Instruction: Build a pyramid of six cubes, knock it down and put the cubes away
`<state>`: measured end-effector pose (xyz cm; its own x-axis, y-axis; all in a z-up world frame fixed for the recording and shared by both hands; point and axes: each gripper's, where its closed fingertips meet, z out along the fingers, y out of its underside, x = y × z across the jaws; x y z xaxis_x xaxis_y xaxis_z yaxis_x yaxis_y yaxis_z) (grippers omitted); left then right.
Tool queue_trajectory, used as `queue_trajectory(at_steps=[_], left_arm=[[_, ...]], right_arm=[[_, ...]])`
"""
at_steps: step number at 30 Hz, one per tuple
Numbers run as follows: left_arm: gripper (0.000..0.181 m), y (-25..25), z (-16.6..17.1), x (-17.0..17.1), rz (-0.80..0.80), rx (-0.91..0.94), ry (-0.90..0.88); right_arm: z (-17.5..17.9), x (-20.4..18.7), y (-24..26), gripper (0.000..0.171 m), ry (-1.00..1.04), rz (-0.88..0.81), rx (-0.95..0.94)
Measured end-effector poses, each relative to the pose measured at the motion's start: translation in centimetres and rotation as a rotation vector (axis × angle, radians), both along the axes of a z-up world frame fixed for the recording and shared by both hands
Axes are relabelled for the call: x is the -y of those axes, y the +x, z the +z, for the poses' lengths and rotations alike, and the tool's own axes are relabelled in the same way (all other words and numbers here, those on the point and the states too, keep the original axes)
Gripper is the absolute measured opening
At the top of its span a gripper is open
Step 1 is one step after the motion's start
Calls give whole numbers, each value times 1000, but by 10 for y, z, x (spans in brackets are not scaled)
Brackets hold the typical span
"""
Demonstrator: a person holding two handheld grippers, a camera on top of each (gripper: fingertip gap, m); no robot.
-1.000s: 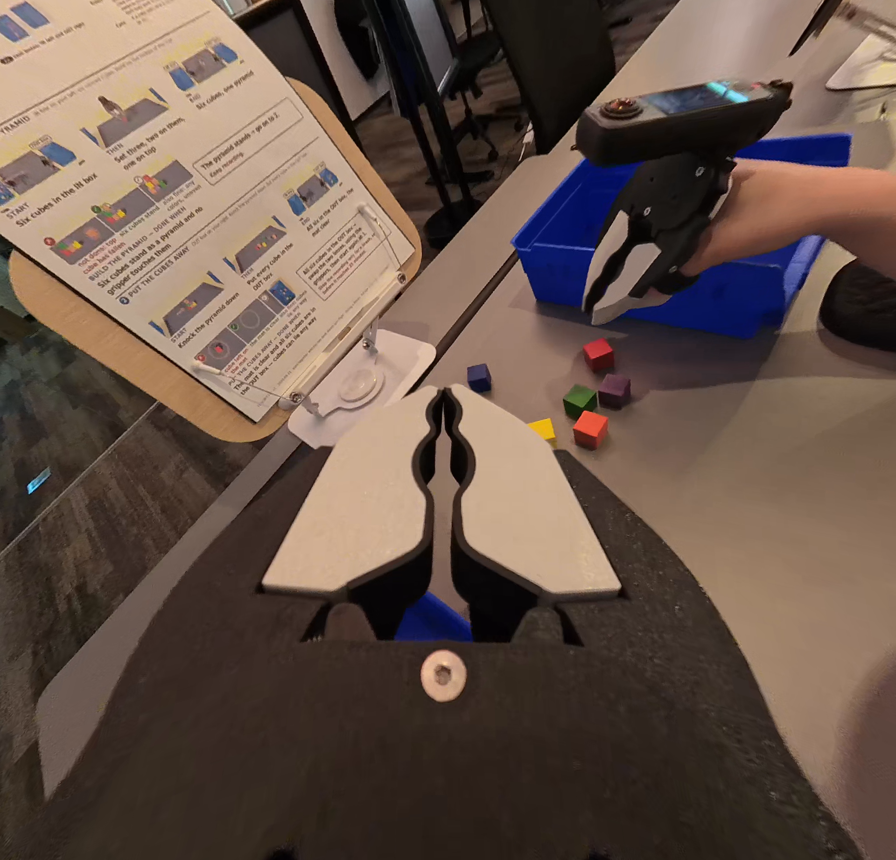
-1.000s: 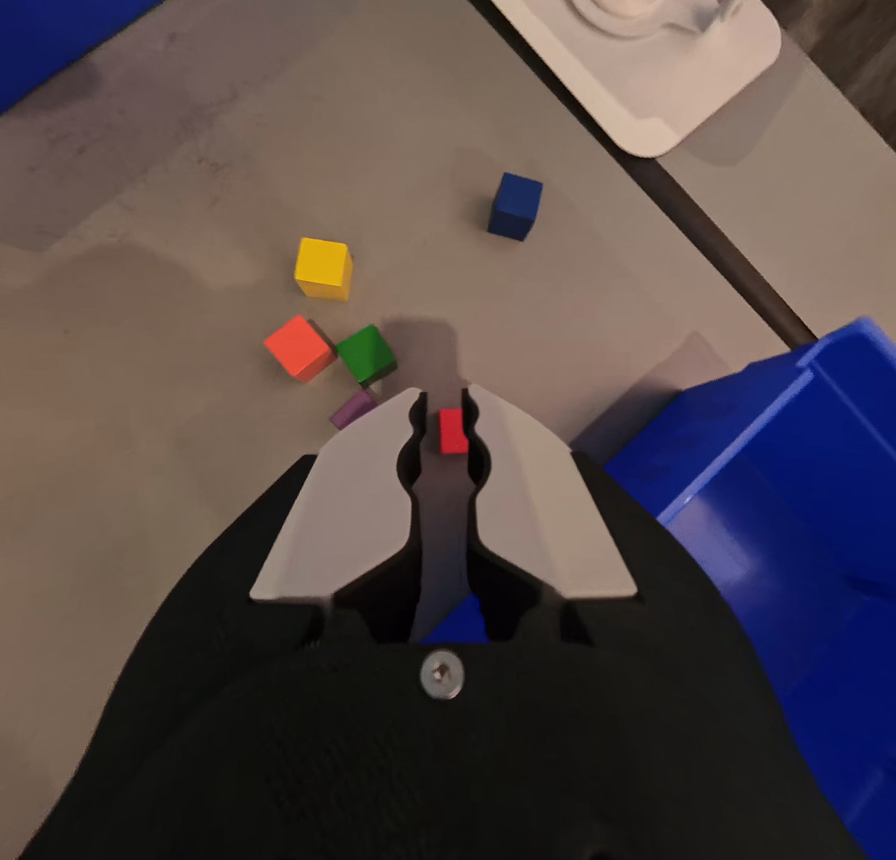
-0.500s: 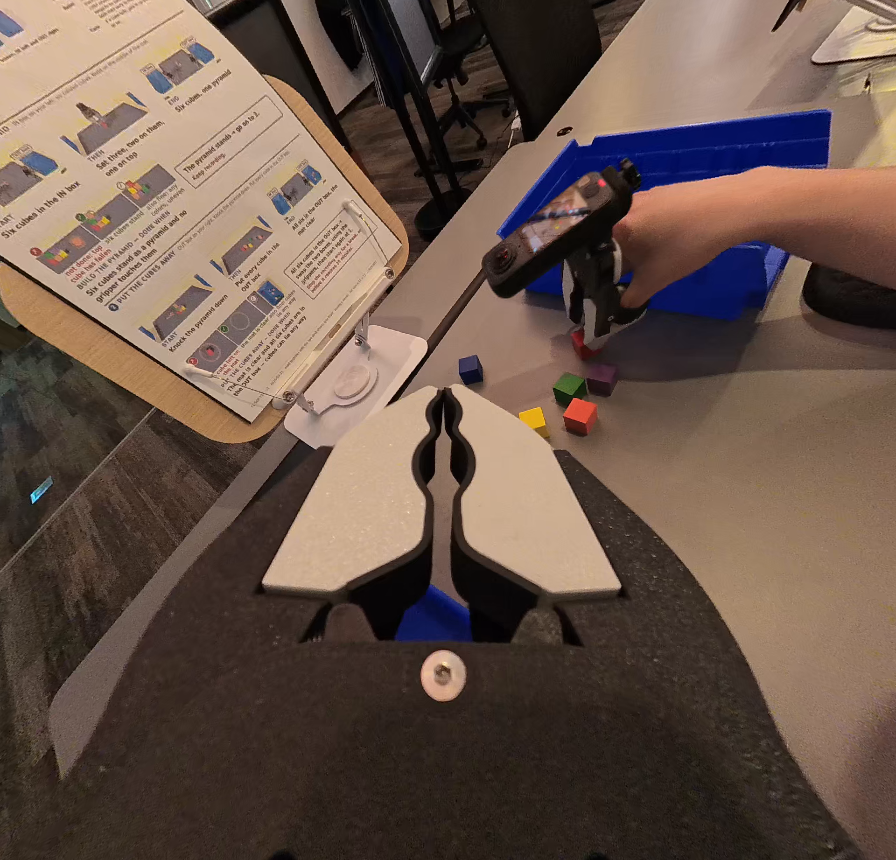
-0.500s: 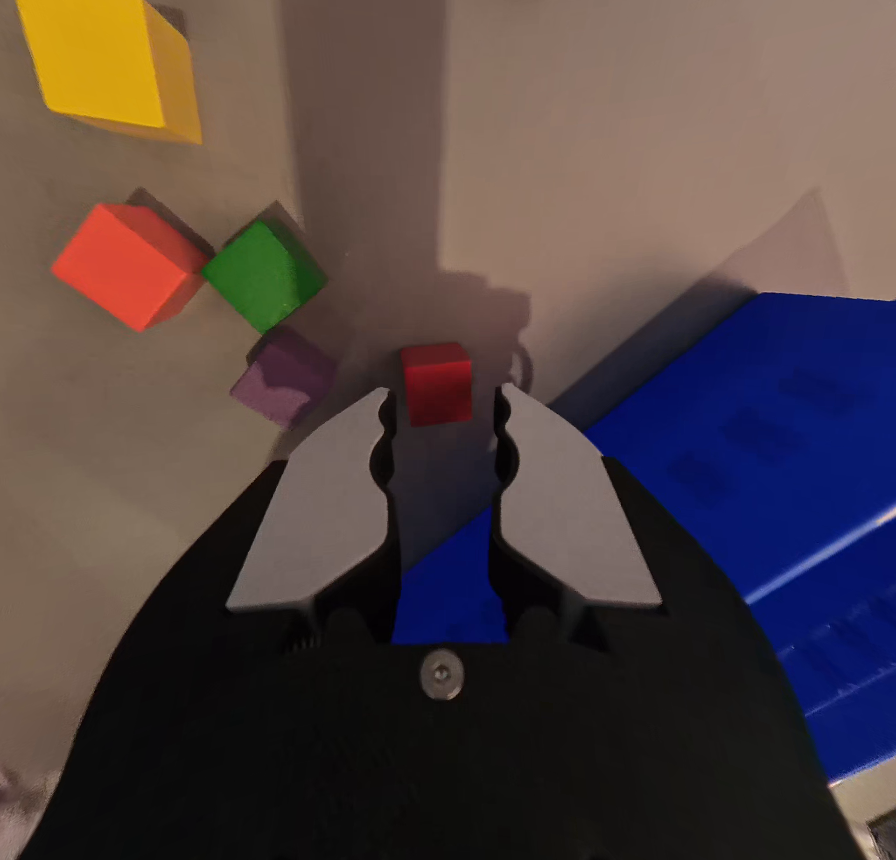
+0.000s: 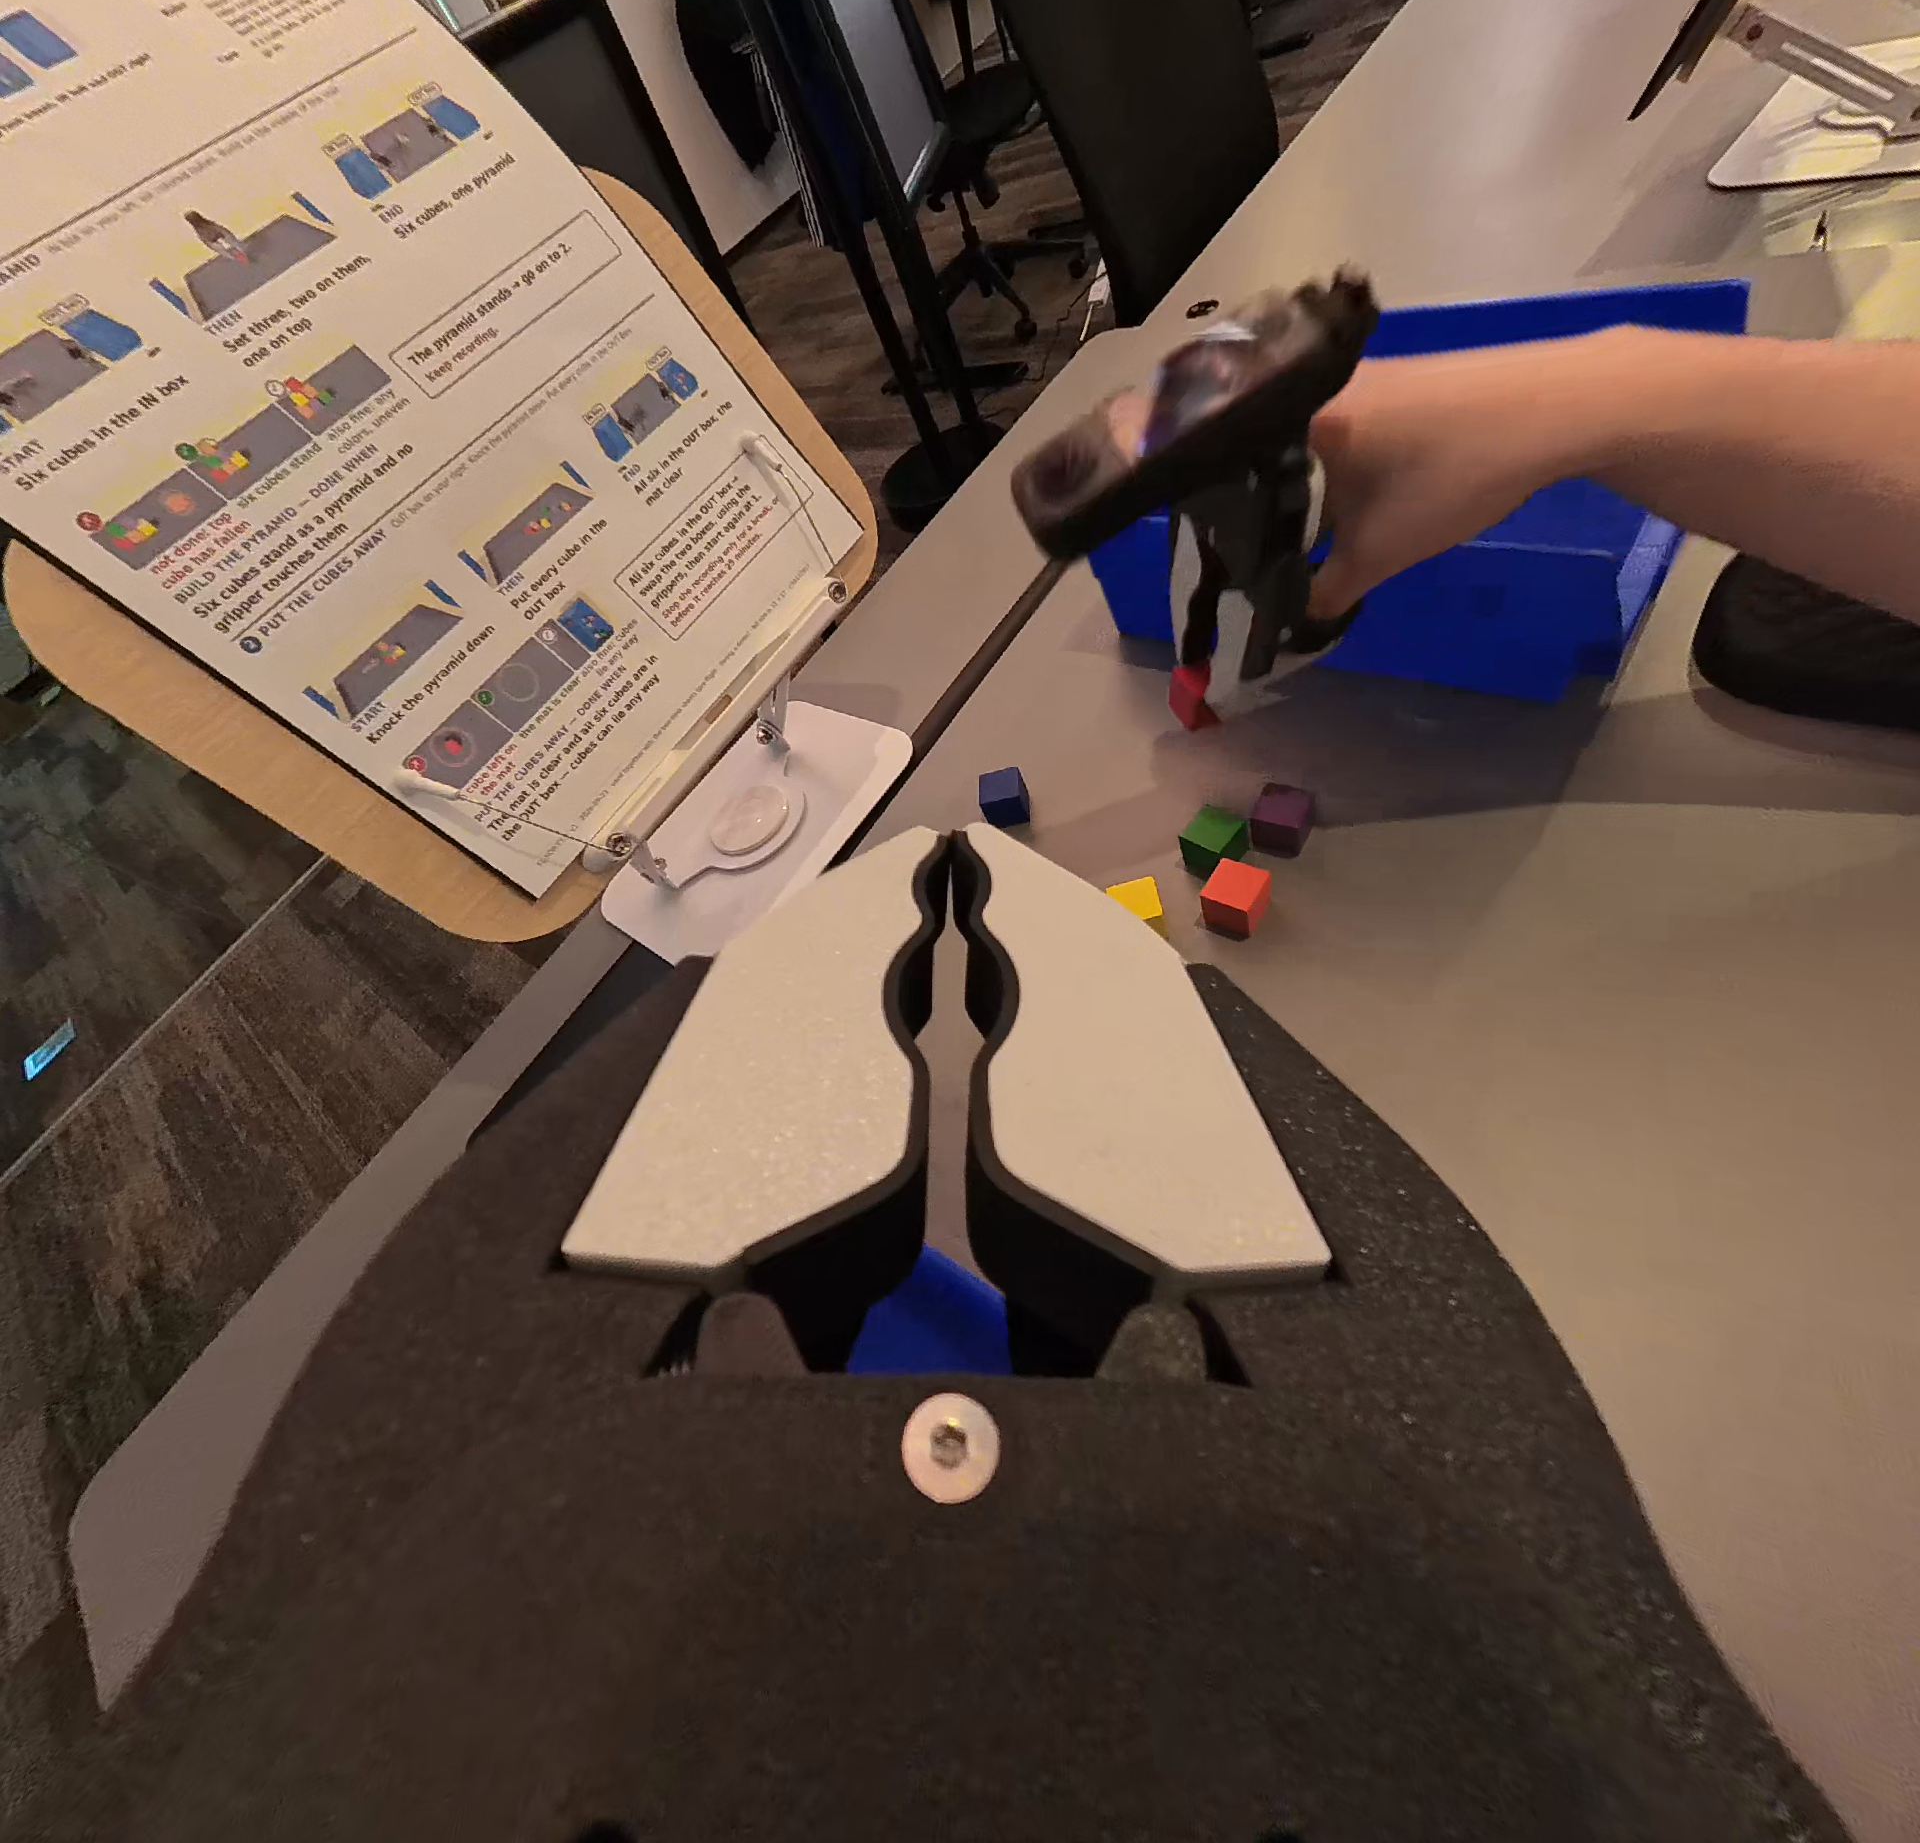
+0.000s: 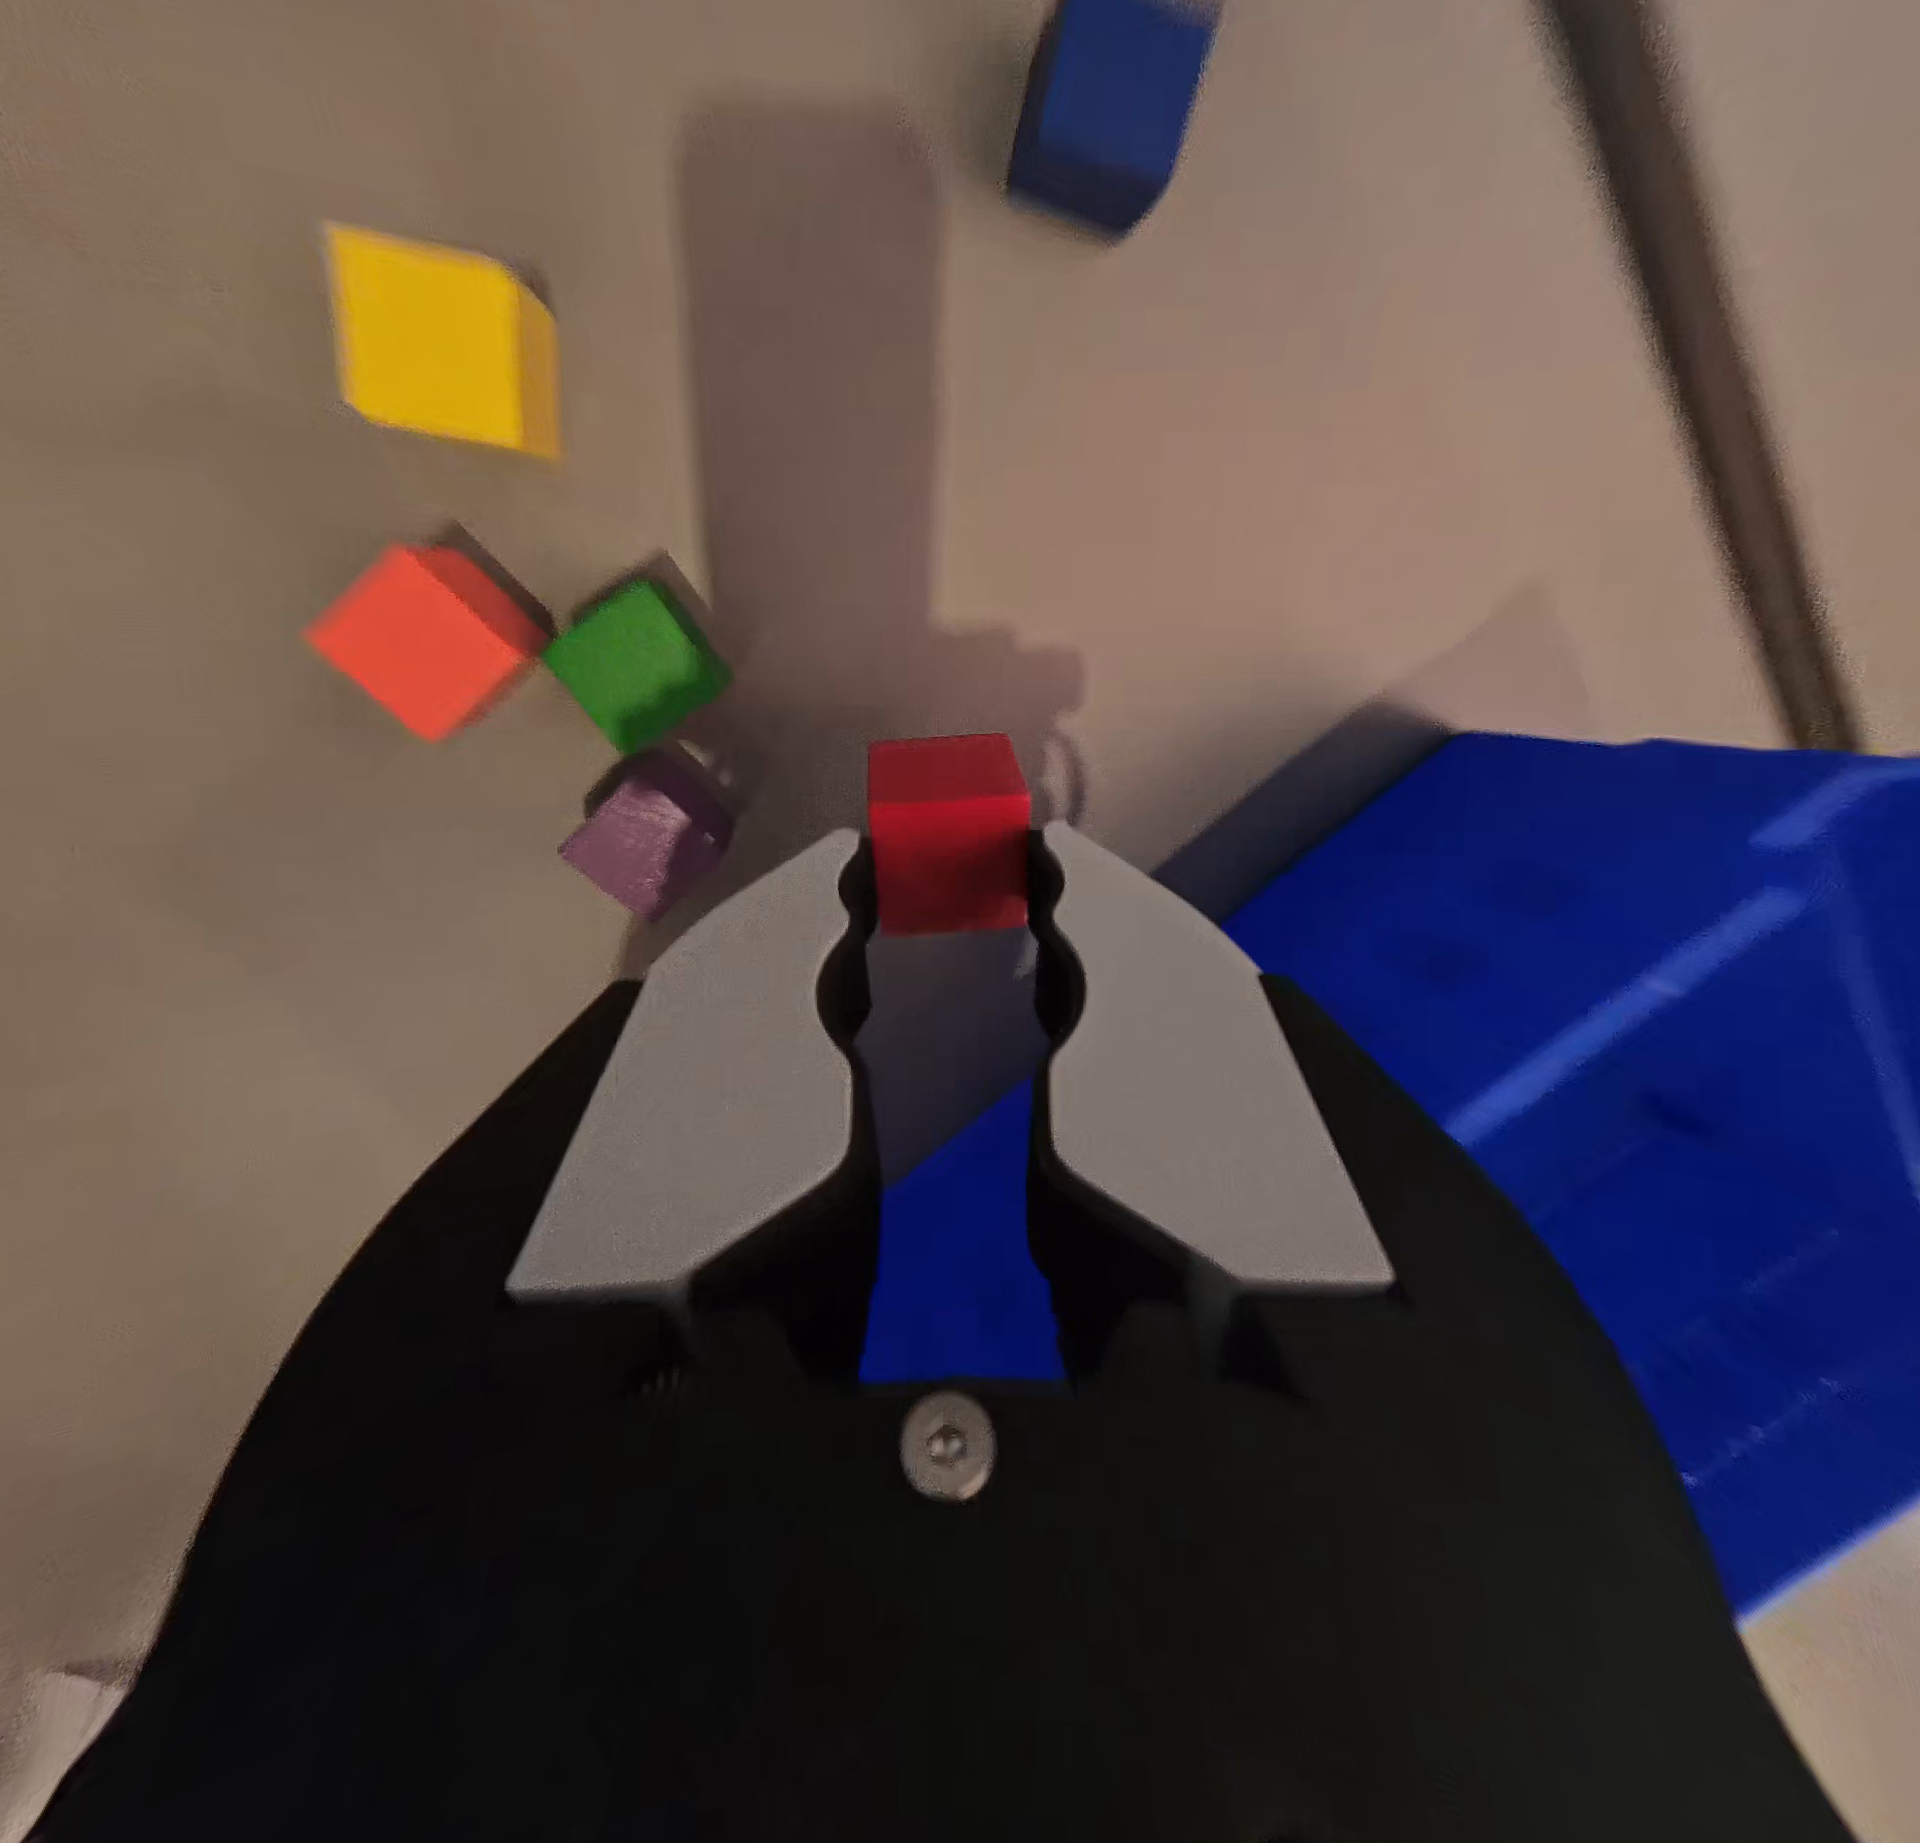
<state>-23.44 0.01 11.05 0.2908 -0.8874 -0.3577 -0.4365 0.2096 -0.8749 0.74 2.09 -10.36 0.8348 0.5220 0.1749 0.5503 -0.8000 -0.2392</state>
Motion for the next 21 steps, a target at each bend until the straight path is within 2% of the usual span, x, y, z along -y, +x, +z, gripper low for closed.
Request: queue_trajectory(at_steps=[2,4,6,8,11,13,16,21], left_arm=[[0,-1,2,0,1,6,3],[0,-2,2,0,3,8,0],[0,-2,1,0,5,3,2],[0,-3,2,1,9,-5,9],[0,-2,5,8,-5,-4,23],[0,-3,7,13,-20,0,33],[0,-4,12,17,-37,20,35],[0,-6,15,17,-40,44,26]], right_arm=[[53,-9,5,29,170,-9,-65],[107,-16,31,29,334,-68,-81],[132,-14,70,29,352,-166,-102],[118,-6,117,29,221,-301,-106],[59,9,181,29,-10,-473,-55],[22,24,206,29,-117,-527,-5],[-7,25,223,29,-122,-591,-6],[-31,34,236,29,-217,-630,51]])
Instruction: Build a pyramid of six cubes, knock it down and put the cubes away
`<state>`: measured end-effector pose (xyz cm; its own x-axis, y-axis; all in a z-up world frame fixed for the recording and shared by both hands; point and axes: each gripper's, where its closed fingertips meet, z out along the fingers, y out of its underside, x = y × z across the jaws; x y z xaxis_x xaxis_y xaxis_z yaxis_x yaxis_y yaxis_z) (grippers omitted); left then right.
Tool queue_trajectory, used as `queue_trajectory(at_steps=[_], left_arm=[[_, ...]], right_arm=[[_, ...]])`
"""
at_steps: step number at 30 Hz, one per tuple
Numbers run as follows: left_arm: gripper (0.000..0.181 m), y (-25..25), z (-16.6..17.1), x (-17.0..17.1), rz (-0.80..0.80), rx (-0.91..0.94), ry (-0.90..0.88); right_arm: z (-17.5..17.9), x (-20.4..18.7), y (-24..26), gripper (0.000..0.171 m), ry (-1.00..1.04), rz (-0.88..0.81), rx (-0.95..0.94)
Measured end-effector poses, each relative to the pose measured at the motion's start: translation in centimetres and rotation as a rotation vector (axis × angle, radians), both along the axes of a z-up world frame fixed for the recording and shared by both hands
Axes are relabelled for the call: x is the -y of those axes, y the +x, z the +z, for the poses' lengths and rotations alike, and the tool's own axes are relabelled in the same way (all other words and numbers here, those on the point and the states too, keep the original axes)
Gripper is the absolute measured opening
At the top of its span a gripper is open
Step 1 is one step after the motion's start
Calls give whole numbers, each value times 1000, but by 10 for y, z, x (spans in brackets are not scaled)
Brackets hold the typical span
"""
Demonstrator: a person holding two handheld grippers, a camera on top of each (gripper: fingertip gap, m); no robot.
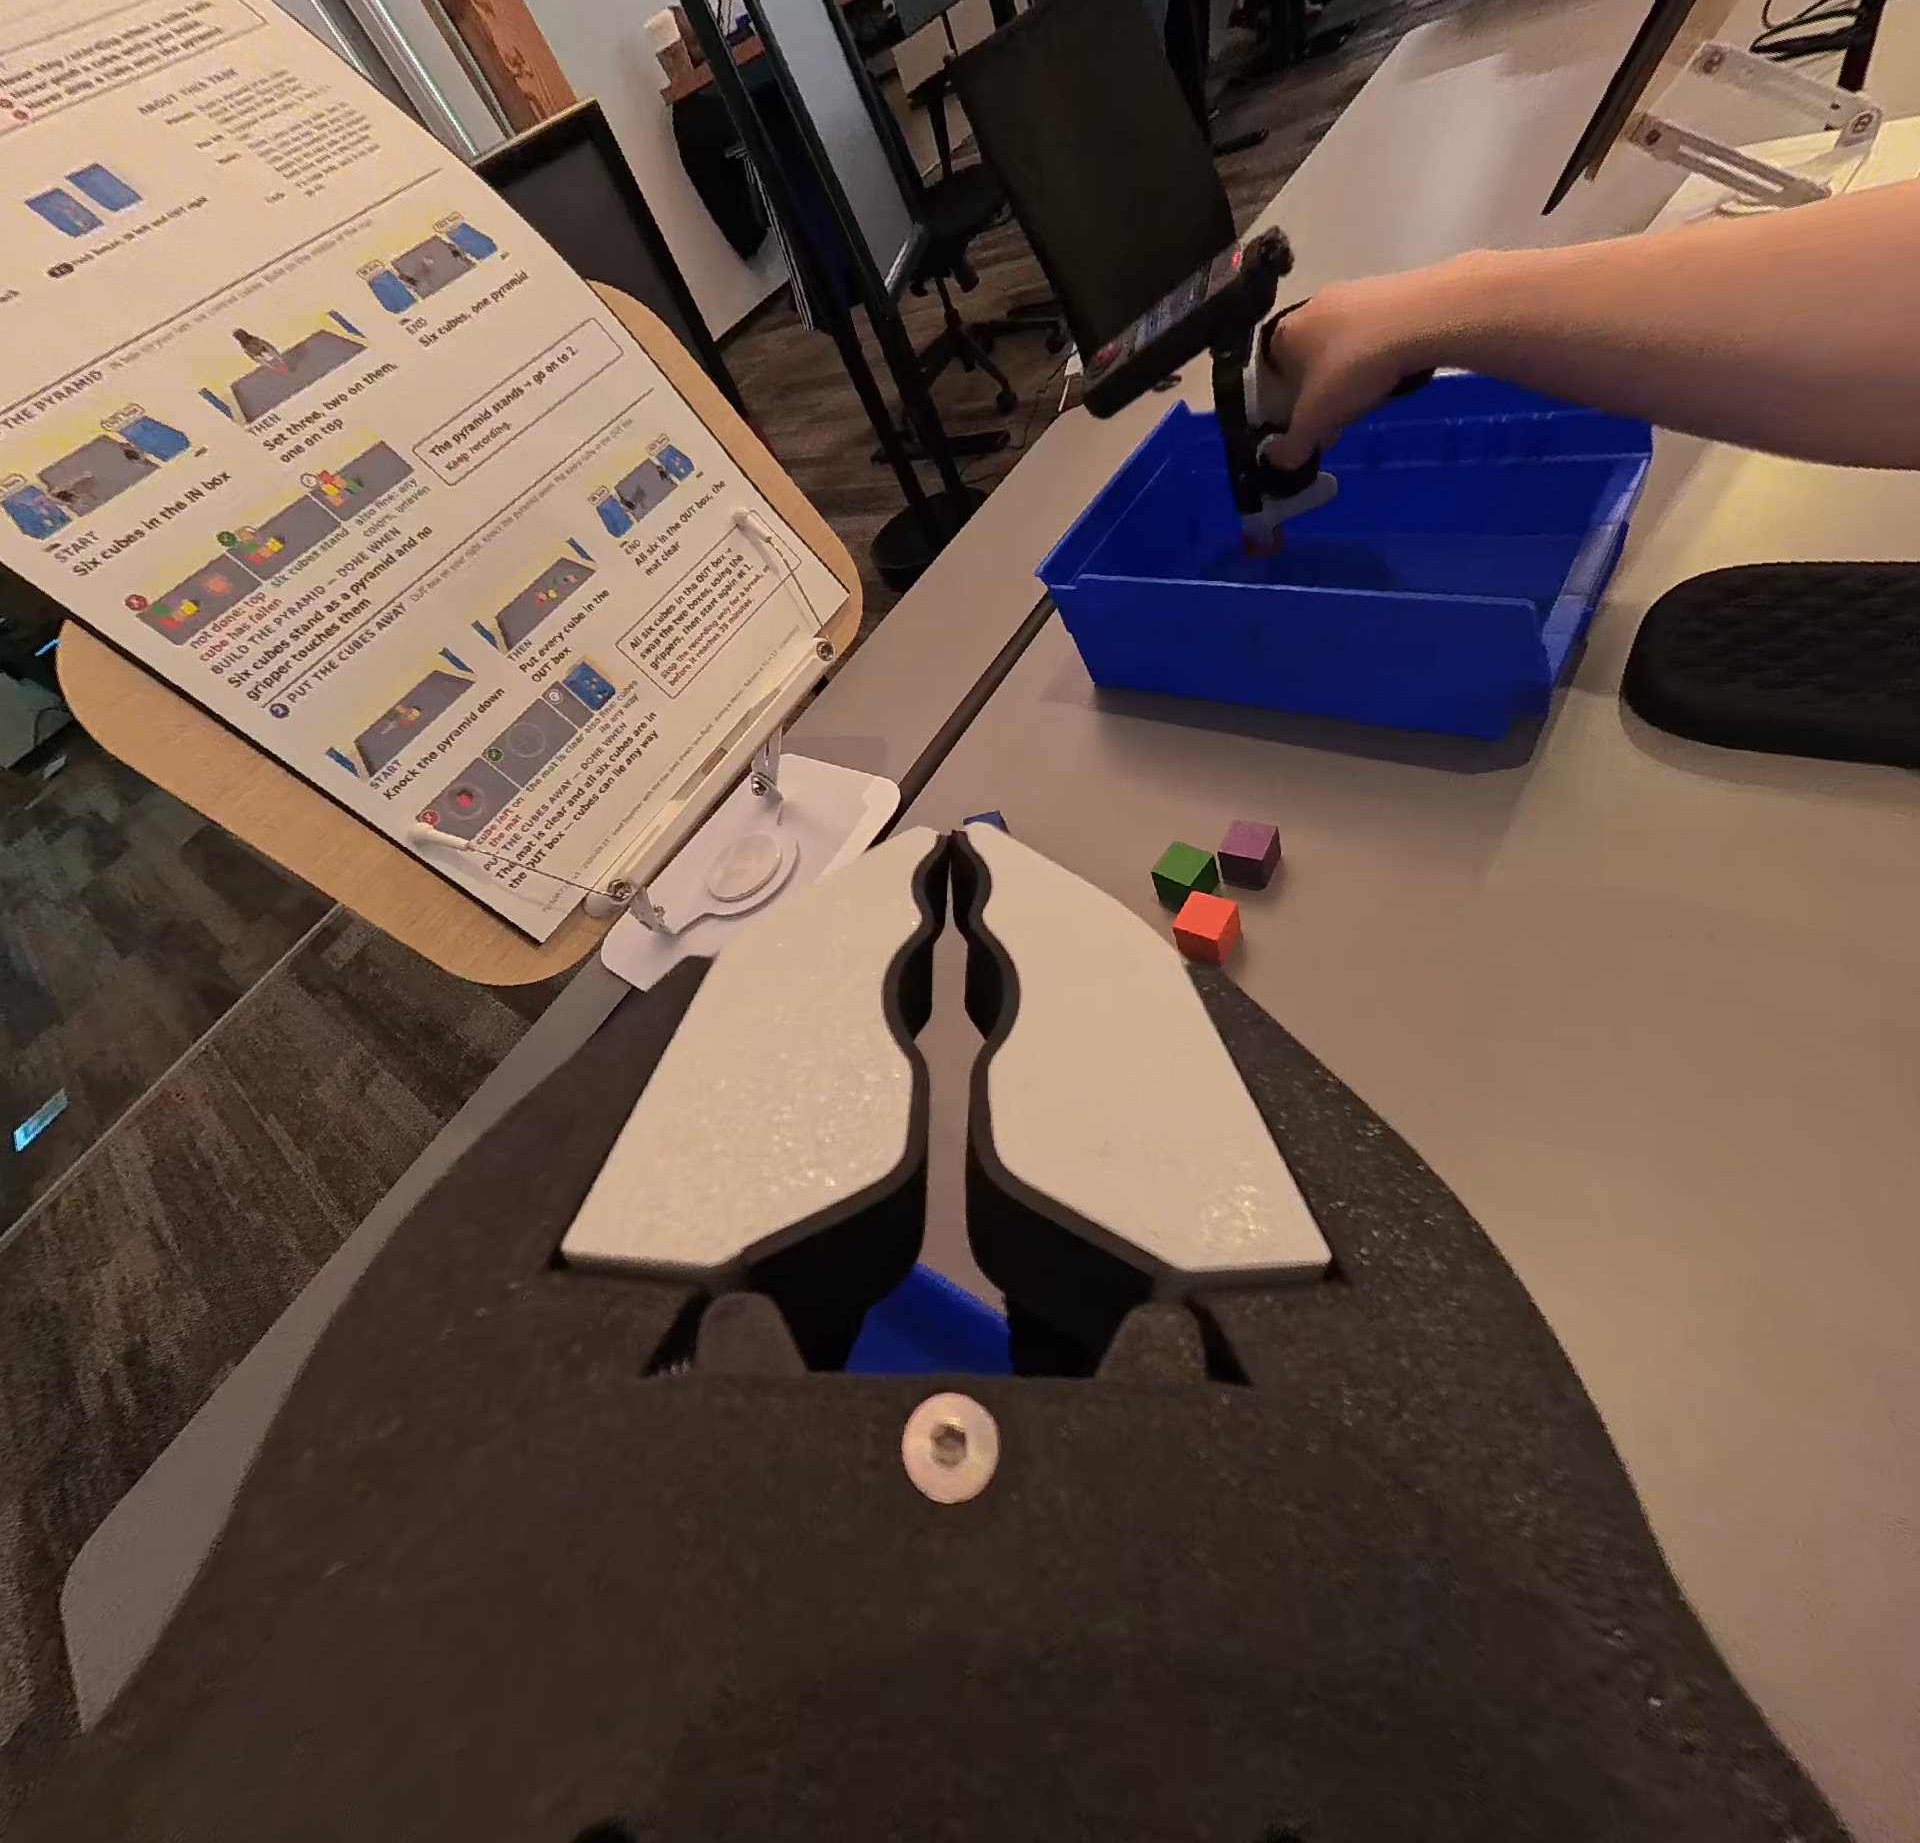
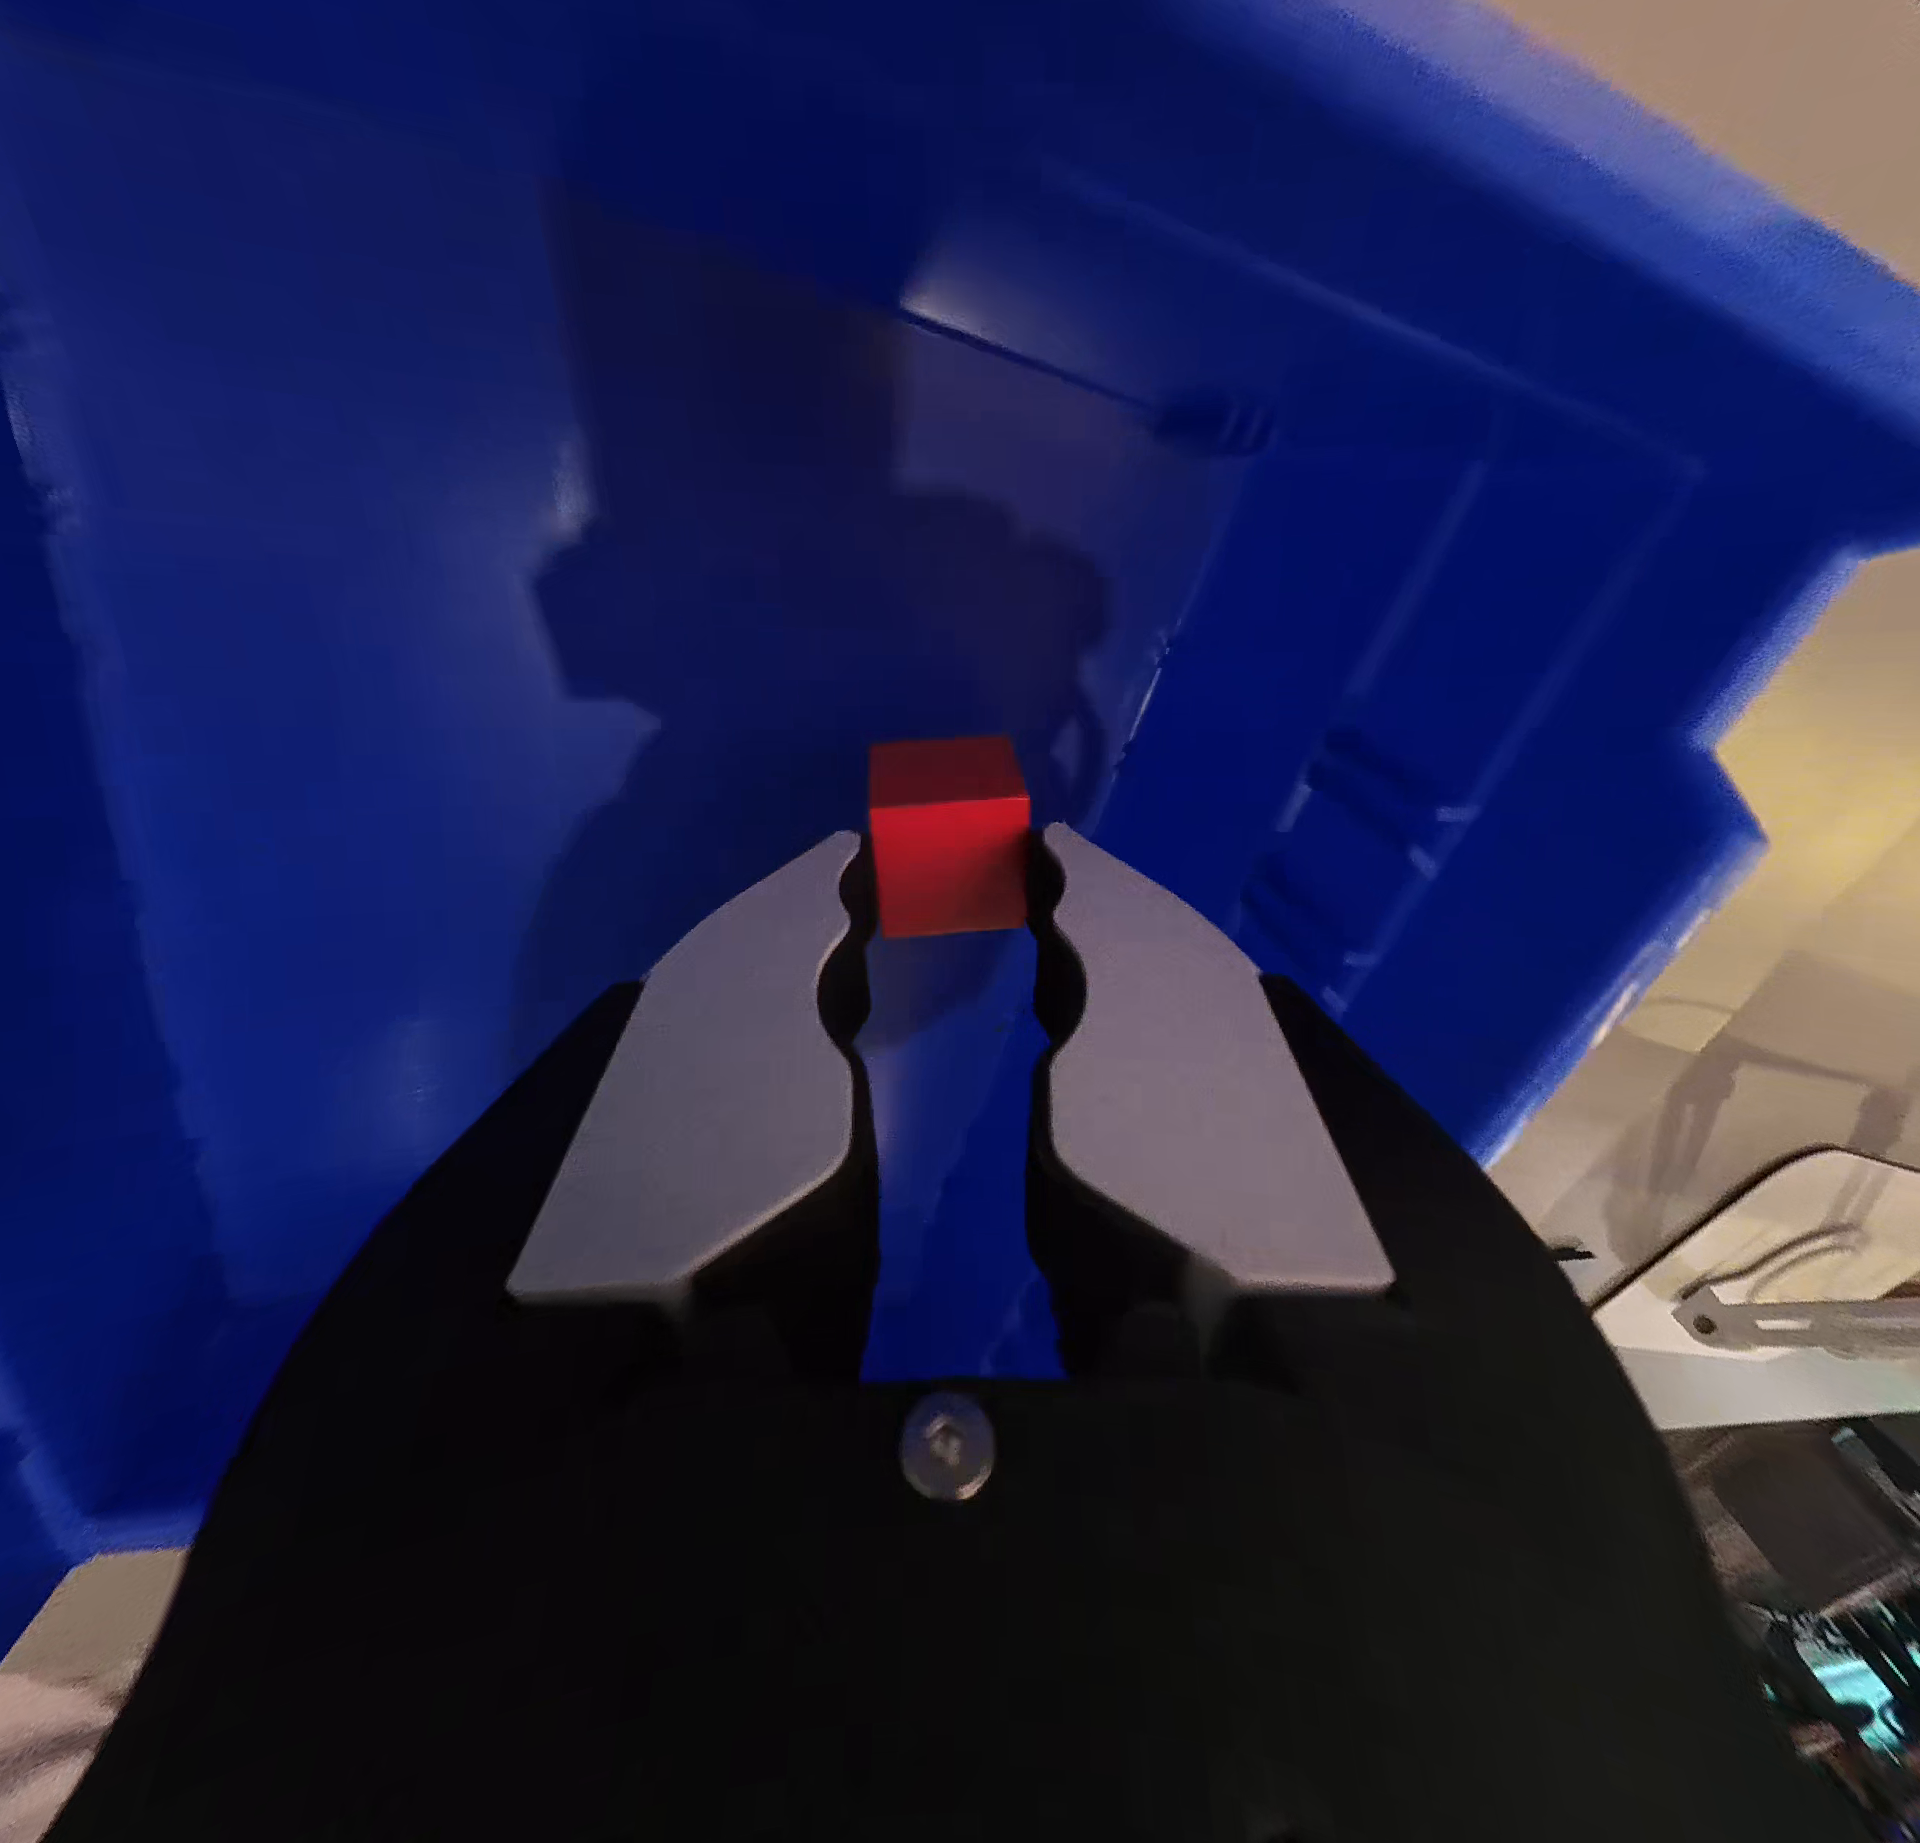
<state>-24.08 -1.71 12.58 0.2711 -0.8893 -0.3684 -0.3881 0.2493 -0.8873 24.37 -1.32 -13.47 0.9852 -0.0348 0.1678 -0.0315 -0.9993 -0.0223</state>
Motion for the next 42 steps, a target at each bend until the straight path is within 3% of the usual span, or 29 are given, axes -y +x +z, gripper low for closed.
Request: queue_trajectory(at_steps=[7,11,14,17,20,23,27,34,42], left_arm=[[0,-4,5,4,-9,14,13],[0,-8,6,2,-4,23,8],[0,-8,7,2,-5,26,6],[0,-6,4,1,-3,10,6],[0,-3,0,1,-2,-9,5],[0,-1,-1,4,-7,-15,2],[0,1,-5,6,-18,-36,3],[0,6,-14,-5,17,-74,3],[4,-1,-31,-71,400,-125,27]], right_arm=[[-12,4,3,30,-19,-14,-12],[33,-10,-12,29,119,28,-1],[106,-40,-73,28,386,271,4],[137,-44,-191,28,527,769,-152],[95,-15,-266,27,373,1179,-213],[43,0,-284,18,225,1388,-109],[10,8,-286,28,104,1362,-163],[-11,7,-282,32,41,1372,-112],[-10,10,-291,28,59,1400,-152]])
